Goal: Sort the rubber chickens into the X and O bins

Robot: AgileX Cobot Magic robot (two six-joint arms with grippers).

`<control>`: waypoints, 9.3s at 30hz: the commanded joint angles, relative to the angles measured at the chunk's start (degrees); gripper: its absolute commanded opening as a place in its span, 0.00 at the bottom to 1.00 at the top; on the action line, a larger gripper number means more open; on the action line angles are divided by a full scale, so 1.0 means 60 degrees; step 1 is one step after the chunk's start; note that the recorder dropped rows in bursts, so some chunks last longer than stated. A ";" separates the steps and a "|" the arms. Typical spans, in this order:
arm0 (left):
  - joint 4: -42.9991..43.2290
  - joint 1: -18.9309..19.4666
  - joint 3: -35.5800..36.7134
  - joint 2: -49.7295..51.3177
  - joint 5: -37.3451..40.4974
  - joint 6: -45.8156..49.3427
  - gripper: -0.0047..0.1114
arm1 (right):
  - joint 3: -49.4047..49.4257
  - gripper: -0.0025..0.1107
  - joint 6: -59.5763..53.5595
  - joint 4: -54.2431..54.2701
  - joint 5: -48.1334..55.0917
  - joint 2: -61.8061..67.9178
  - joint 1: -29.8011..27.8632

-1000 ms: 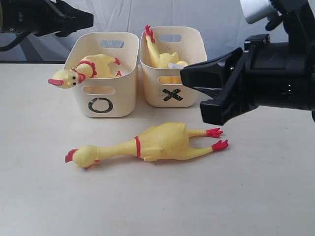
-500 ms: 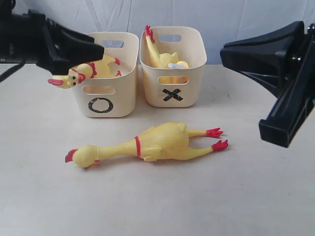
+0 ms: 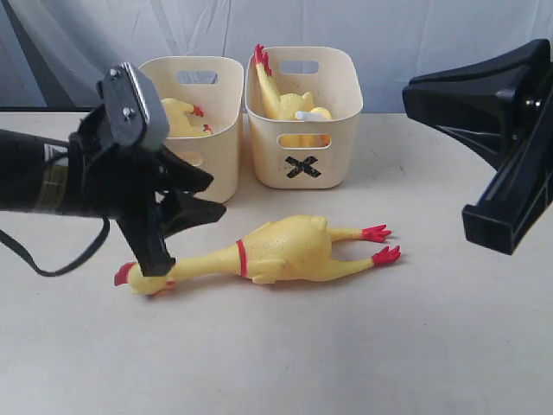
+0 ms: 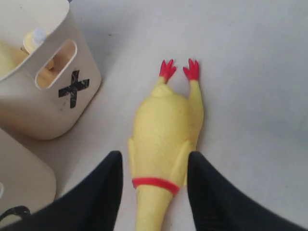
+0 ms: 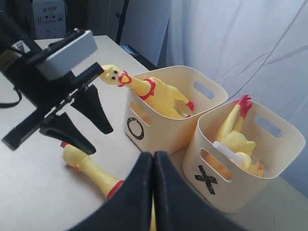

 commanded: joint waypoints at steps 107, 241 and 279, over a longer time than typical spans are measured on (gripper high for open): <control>-0.2660 -0.0903 -0.1383 -0.1943 0.3514 -0.9015 0.04 | 0.0036 0.02 0.0814 0.0211 0.0157 -0.0040 -0.0033; -0.3498 -0.0348 0.0101 -0.7451 0.4533 -0.2693 0.04 | 0.2223 0.02 0.0453 0.1742 -0.3264 -0.1561 -0.0033; -0.3536 0.3660 0.0138 -1.3005 0.4072 -0.2693 0.04 | 0.2223 0.02 0.0453 0.1742 -0.2857 -0.7075 -0.3916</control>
